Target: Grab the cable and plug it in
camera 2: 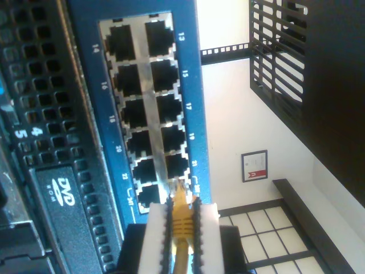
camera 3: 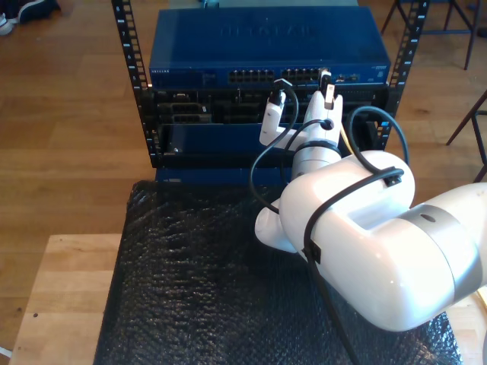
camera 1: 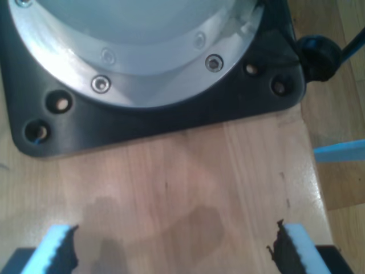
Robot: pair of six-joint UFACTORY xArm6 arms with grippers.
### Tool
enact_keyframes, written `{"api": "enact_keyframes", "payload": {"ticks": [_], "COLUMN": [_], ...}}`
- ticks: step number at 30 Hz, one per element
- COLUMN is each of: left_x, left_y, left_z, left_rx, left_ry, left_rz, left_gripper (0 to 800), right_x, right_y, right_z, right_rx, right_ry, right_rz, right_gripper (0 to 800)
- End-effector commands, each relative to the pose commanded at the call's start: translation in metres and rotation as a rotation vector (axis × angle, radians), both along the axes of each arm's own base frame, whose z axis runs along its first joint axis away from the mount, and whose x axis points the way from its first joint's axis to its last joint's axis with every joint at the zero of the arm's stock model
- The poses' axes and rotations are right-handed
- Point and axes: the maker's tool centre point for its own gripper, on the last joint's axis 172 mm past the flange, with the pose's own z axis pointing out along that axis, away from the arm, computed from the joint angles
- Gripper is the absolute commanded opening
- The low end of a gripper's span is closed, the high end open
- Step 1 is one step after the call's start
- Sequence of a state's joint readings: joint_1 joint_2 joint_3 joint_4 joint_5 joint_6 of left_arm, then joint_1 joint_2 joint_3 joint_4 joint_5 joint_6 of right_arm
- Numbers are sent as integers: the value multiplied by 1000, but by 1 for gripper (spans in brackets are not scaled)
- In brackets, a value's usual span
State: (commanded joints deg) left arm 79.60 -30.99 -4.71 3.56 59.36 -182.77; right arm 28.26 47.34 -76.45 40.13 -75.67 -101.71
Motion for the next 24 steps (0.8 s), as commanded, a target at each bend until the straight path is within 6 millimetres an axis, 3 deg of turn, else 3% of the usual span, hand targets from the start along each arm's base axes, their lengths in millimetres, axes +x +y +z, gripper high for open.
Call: {"api": "enact_keyframes", "payload": {"ticks": [24], "left_x": [0], "left_y": [0], "left_z": [0], "left_rx": [2], "left_ry": [0], "left_rz": [0], "left_gripper": [800], "right_x": [2], "right_y": [3], "right_z": [1], "right_rx": [-2], "right_ry": [0], "right_rz": [13], "right_gripper": [0]}}
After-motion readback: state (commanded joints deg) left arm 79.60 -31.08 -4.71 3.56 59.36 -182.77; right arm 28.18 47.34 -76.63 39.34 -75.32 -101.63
